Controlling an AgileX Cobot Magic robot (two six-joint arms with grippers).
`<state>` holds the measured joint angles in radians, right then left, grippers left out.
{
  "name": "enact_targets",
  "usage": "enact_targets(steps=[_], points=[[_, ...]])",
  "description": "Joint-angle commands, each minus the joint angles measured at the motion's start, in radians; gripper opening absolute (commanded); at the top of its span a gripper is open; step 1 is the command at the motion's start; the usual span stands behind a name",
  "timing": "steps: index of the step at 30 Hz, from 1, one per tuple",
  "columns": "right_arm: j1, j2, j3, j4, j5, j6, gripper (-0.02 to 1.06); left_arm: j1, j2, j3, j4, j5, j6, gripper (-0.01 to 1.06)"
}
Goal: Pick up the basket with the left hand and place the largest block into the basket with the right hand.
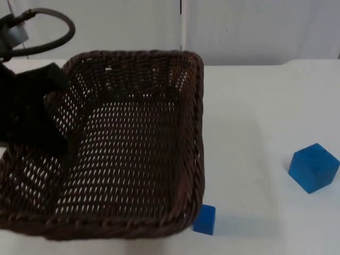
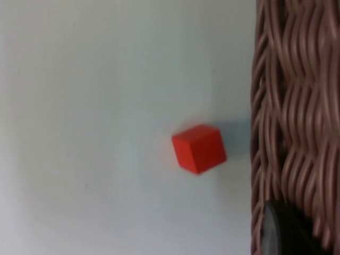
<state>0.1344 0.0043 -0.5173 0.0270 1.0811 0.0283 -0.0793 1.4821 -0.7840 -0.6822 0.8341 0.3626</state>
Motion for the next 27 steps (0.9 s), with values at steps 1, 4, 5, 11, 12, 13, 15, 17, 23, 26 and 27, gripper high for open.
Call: enact_targets(steps=[1,4,5,11,12,13,15,17,23,26,27], points=[[-0.007,-0.004,0.002,0.003,-0.006,-0.002,1.05,0.000,-0.029,0.026,-0.039,-0.012,0.015,0.00],[-0.007,-0.004,0.002,0.001,-0.006,-0.002,1.05,0.000,-0.053,0.051,-0.041,-0.005,0.019,0.00],[-0.007,-0.004,0.002,0.001,-0.006,-0.002,1.05,0.000,-0.056,0.058,-0.039,-0.005,0.022,0.00],[-0.007,-0.004,0.002,0.001,-0.006,-0.002,1.05,0.000,-0.061,0.062,-0.032,-0.010,0.026,0.00],[-0.007,-0.004,0.002,0.001,-0.006,-0.002,1.05,0.000,-0.061,0.062,-0.032,-0.010,0.026,0.00],[-0.007,-0.004,0.002,0.001,-0.006,-0.002,1.05,0.000,-0.059,0.062,-0.032,-0.010,0.026,0.00],[-0.007,-0.004,0.002,0.001,-0.006,-0.002,1.05,0.000,-0.059,0.062,-0.029,-0.010,0.026,0.00],[-0.007,-0.004,0.002,0.001,-0.006,-0.002,1.05,0.000,-0.059,0.062,-0.029,-0.010,0.026,0.00],[-0.007,-0.004,0.002,0.001,-0.006,-0.002,1.05,0.000,-0.059,0.062,-0.027,-0.010,0.026,0.00],[-0.007,-0.004,0.002,0.001,-0.006,-0.002,1.05,0.000,-0.059,0.062,-0.025,-0.010,0.026,0.00],[-0.007,-0.004,0.002,0.001,-0.006,-0.002,1.05,0.000,-0.059,0.062,-0.025,-0.010,0.026,0.00]])
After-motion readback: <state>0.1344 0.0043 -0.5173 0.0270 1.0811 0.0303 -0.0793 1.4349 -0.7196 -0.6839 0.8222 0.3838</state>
